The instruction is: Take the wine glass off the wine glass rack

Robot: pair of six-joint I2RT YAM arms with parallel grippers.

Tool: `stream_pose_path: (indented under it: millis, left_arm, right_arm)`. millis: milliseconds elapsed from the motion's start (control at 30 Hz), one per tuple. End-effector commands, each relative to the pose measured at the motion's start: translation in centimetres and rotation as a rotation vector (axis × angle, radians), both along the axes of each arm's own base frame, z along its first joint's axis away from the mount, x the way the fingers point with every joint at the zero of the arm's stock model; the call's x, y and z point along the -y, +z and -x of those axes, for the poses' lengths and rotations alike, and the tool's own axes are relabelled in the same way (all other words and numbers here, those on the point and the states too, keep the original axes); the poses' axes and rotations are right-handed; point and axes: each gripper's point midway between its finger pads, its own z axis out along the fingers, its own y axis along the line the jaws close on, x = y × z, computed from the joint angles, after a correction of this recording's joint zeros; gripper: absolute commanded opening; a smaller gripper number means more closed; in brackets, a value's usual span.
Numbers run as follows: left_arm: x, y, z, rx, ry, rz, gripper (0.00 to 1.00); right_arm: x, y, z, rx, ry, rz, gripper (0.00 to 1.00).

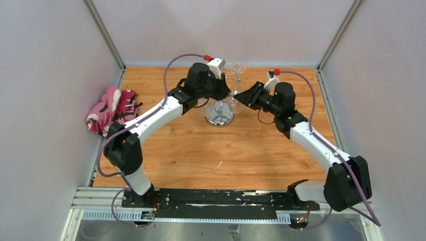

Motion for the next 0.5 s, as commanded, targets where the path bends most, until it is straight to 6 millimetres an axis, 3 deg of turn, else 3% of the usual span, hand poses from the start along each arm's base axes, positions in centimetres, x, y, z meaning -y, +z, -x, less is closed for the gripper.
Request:
stream_pose_path:
  millis: [0,100,200,467]
  left_arm:
    - [1.13,-1.27,1.24,-0.036,-0.061,0.004,0.19]
    - [1.08,-1.42,1.25,-0.035,-0.061,-0.002,0.19]
    - [1.06,-1.61,1.29,-0.038,-0.063,-0.004,0.18]
    - [1.17,-1.69,1.31,-0.038,-0.068,-0.003,0.18]
  right_arm:
    - [-0.33,3.37,-0.68,0.082,0.013,-0.035,0.31]
    - [-0.28,3.33,-0.82,0.075,0.007,-0.029,0.22]
    - [-0.29,3.2,-0.81,0.064,0.007,-0.027,0.02]
    - [-0.22,3.21,-0.07,0.037,0.009,-0.051,0.0]
